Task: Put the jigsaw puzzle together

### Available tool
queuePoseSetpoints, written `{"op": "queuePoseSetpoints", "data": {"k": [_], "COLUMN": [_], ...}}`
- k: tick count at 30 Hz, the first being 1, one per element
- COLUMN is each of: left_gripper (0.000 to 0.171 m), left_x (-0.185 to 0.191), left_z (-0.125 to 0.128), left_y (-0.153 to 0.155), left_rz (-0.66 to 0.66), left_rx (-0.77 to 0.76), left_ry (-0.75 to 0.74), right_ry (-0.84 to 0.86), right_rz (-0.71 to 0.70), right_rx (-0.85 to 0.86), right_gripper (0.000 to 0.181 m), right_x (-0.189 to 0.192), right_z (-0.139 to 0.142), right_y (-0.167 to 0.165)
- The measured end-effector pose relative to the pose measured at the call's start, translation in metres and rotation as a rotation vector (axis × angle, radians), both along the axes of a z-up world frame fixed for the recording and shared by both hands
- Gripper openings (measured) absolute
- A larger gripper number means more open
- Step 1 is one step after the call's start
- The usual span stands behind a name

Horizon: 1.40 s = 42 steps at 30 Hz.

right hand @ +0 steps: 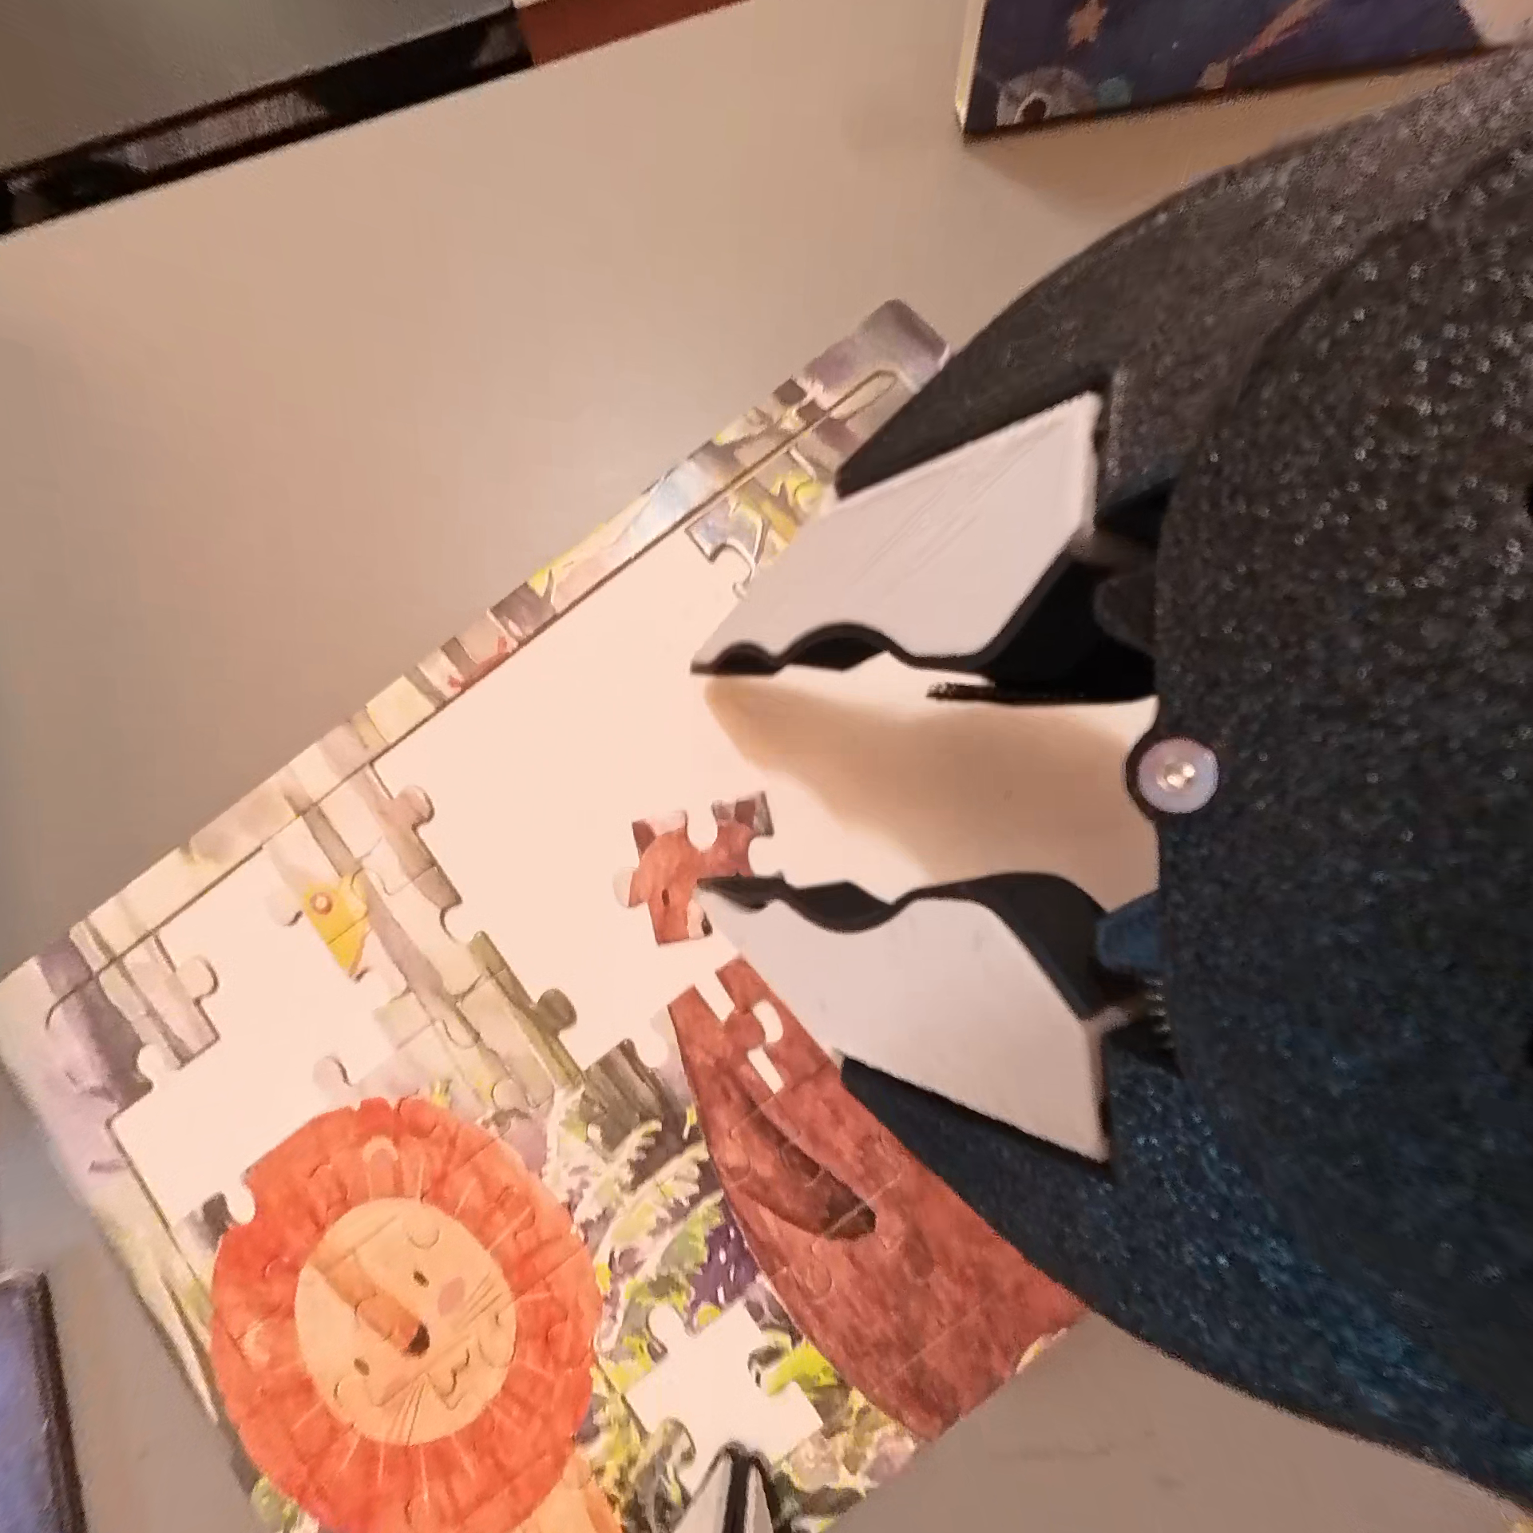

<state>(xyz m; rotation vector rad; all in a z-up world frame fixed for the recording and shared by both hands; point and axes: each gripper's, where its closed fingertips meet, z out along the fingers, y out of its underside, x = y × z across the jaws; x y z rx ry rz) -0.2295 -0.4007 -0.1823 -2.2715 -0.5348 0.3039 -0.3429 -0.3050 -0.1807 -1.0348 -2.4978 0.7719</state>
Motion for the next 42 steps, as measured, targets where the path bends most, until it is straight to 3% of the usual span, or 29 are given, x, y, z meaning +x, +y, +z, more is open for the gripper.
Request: {"op": "queuePoseSetpoints", "data": {"k": [1, 4, 9, 15, 19, 24, 29, 34, 39, 42], "left_gripper": [0.0, 0.0, 0.0, 0.0, 0.0, 0.0, 0.0, 0.0, 0.0, 0.0], "left_x": [0.0, 0.0, 0.0, 0.0, 0.0, 0.0, 0.0, 0.0, 0.0, 0.0], "left_z": [0.0, 0.0, 0.0, 0.0, 0.0, 0.0, 0.0, 0.0, 0.0, 0.0], "left_y": [0.0, 0.0, 0.0, 0.0, 0.0, 0.0, 0.0, 0.0, 0.0, 0.0], "left_rz": [0.0, 0.0, 0.0, 0.0, 0.0, 0.0, 0.0, 0.0, 0.0, 0.0], "left_rx": [0.0, 0.0, 0.0, 0.001, 0.0, -0.001, -0.001, -0.001, -0.001, -0.001], "left_ry": [0.0, 0.001, 0.001, -0.001, 0.0, 0.0, 0.001, 0.002, 0.001, 0.001], "right_ry": [0.008, 0.055, 0.015, -0.045, -0.083, -0.078, -0.087, -0.096, -0.082, -0.139], "right_rz": [-0.017, -0.045, -0.009, 0.101, 0.111, 0.14, 0.171, 0.192, 0.158, 0.151], "right_rx": [0.013, 0.065, 0.052, -0.045, -0.049, -0.046, -0.093, -0.036, -0.075, -0.075], "right_gripper": [0.055, 0.044, 0.046, 0.027, 0.013, 0.007, 0.038, 0.034, 0.032, 0.038], "right_x": [-0.004, -0.013, 0.002, 0.043, 0.046, 0.046, 0.053, 0.055, 0.05, 0.054], "right_z": [0.001, 0.005, 0.005, 0.01, 0.0, 0.0, 0.009, -0.002, 0.004, -0.003], "right_y": [0.004, 0.015, 0.01, -0.009, -0.012, -0.019, -0.018, -0.015, -0.011, -0.009]}}
